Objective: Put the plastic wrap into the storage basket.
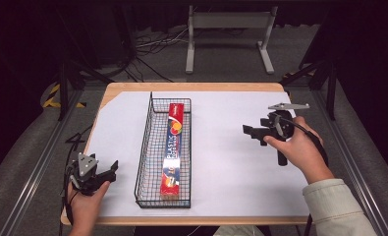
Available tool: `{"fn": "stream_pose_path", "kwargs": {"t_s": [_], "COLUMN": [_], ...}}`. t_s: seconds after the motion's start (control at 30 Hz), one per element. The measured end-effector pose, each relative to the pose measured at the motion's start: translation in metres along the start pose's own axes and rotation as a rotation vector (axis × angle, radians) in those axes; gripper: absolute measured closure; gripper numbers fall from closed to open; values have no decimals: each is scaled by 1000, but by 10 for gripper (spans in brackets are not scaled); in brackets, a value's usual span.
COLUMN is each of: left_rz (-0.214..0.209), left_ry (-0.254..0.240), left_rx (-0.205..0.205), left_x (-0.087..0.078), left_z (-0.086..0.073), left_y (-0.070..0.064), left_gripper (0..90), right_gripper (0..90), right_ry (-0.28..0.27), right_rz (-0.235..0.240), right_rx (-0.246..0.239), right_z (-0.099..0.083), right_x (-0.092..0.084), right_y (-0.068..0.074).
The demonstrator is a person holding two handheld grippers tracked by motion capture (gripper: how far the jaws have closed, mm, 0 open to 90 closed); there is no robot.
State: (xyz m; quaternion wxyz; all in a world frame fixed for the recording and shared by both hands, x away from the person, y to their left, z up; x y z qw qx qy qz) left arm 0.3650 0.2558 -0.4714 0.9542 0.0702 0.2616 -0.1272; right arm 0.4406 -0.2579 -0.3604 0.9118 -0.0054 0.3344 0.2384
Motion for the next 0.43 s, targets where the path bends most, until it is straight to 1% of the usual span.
{"fn": "stream_pose_path", "kwargs": {"t_s": [0.03, 0.07, 0.1, 0.2, 0.23, 0.3, 0.37, 0.43], "left_rz": [0, -7, -20, -27, -28, -26, -25, -26], "left_ry": [0, -12, -23, -27, -27, -33, -31, -37], "left_rx": [0, -3, -5, -7, -9, -10, -12, -16], "left_x": [0, 0, -1, -2, -2, -2, -3, -3], "left_z": [0, 0, 1, 1, 1, 1, 2, 2], "left_y": [0, 0, -1, -1, -1, -1, 0, 0], "left_gripper": [187, 187, 187, 186, 186, 186, 186, 186], "right_gripper": [202, 201, 199, 200, 200, 200, 200, 197], "right_ry": [0, 0, -6, -13, -13, -20, -30, -36], "right_rz": [0, 2, 3, -10, -10, -15, -23, -23], "right_rx": [0, 4, 25, 44, 44, 60, 64, 80], "right_z": [0, -4, -16, -33, -33, -44, -54, -61], "right_x": [0, -1, -3, -4, -4, -4, -5, -7], "right_y": [0, -3, -13, -26, -26, -32, -38, -41]}}
Point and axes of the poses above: each handheld gripper's, and its own axes: x roughly forward along the jaws, z roughly out of its top, y roughly to its left, the point moved 4 cm from there along x, roughly forward along the jaws
